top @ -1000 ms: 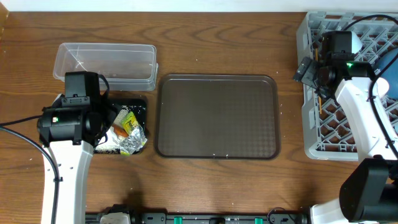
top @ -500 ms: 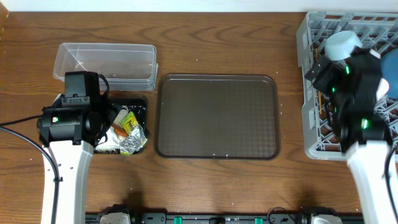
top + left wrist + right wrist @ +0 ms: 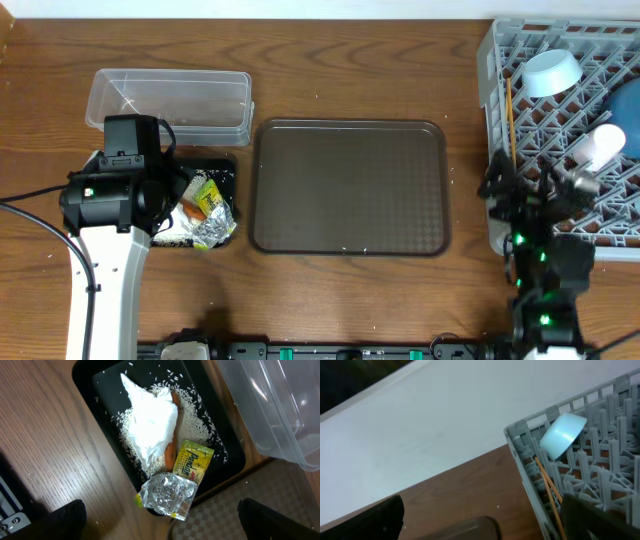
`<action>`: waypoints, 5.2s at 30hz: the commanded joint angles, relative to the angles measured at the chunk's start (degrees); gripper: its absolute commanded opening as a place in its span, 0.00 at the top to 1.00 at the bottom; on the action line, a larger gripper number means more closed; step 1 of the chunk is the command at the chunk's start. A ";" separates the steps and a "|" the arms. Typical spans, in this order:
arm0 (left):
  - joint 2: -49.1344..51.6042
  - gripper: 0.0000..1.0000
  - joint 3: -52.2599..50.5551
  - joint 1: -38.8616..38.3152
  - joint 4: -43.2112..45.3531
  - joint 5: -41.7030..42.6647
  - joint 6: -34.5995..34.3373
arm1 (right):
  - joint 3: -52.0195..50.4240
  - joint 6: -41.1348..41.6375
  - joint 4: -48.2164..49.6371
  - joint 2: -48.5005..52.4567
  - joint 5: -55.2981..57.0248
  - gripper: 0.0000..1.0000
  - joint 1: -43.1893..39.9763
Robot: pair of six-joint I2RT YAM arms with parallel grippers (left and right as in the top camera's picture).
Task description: Sort waste into correct bins and load items into the dishwasher rack
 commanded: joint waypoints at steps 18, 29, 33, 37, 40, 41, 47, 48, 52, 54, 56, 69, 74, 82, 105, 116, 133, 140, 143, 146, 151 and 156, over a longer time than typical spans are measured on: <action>0.22 0.00 0.87 0.22 -0.22 -0.11 0.11 | -12.85 -13.14 -9.99 -27.87 2.21 0.01 0.96; 0.22 0.01 0.87 0.22 -0.22 -0.11 0.11 | -12.85 -14.16 -21.05 -31.39 2.05 0.01 0.92; 0.22 0.01 0.87 0.22 -0.22 -0.11 0.11 | -12.85 -14.16 -21.03 -31.39 2.08 0.01 0.90; 0.22 0.01 0.87 0.22 -0.22 -0.11 0.11 | -12.85 -14.16 -21.03 -31.39 2.08 0.01 0.90; 0.22 0.01 0.87 0.24 -0.22 -0.11 0.11 | -12.85 -14.16 -21.03 -31.39 2.08 0.01 0.90; 0.22 0.01 0.87 0.22 -0.22 -0.11 0.11 | -12.85 -14.16 -21.03 -31.39 2.08 0.01 0.90; 0.22 0.01 0.87 0.22 -0.22 -0.11 0.11 | -12.85 -14.16 -21.03 -31.39 2.08 0.01 0.90; 0.22 0.01 0.87 0.22 -0.22 -0.11 0.11 | -12.85 -14.16 -21.03 -31.39 2.08 0.01 0.90; 0.22 0.01 0.87 0.22 -0.22 -0.11 0.11 | -12.85 -14.16 -21.03 -31.39 2.08 0.01 0.90; 0.22 0.01 0.87 0.22 -0.22 -0.11 0.11 | -12.85 -14.16 -21.03 -31.39 2.08 0.01 0.90; 0.22 0.01 0.87 0.24 -0.22 -0.11 0.11 | -12.85 -14.16 -21.03 -31.39 2.08 0.01 0.90; -2.45 0.01 0.13 0.28 -1.95 -5.35 0.55 | -12.85 -14.16 -21.03 -31.39 2.08 0.01 0.90; -10.23 0.01 -5.27 0.07 2.78 -5.75 3.04 | -12.85 -14.16 -21.03 -31.39 2.08 0.01 0.90; -32.15 0.01 -26.75 0.07 28.35 0.52 27.96 | -12.85 -14.16 -21.03 -31.39 2.08 0.01 0.90; -68.41 0.01 -69.90 -1.07 69.22 10.21 31.82 | -12.85 -14.16 -21.03 -31.39 2.08 0.01 0.90; -68.91 0.00 -69.90 -3.17 63.01 10.01 32.33 | -12.85 -14.16 -21.03 -31.39 2.08 0.01 0.90; -68.76 0.01 -69.90 -3.32 63.01 10.01 32.33 | -12.85 -14.16 -21.03 -31.39 2.08 0.01 0.90; -68.76 0.01 -69.90 -3.32 63.01 10.01 32.33 | -12.85 -14.16 -21.03 -31.39 2.08 0.02 0.90; -68.76 0.01 -69.90 -3.32 63.01 10.01 32.33 | -12.85 -14.16 -21.03 -31.39 2.08 0.01 0.90; -68.76 0.01 -69.90 -3.32 63.01 10.01 32.33 | -12.85 -14.16 -21.03 -31.39 2.08 0.01 0.90; -68.76 0.01 -69.90 -3.32 63.01 10.01 32.33 | -12.85 -14.16 -21.03 -31.39 2.08 0.01 0.90; -68.76 0.01 -69.90 -3.32 63.01 10.01 32.33 | -12.85 -14.16 -21.03 -31.39 2.08 0.01 0.90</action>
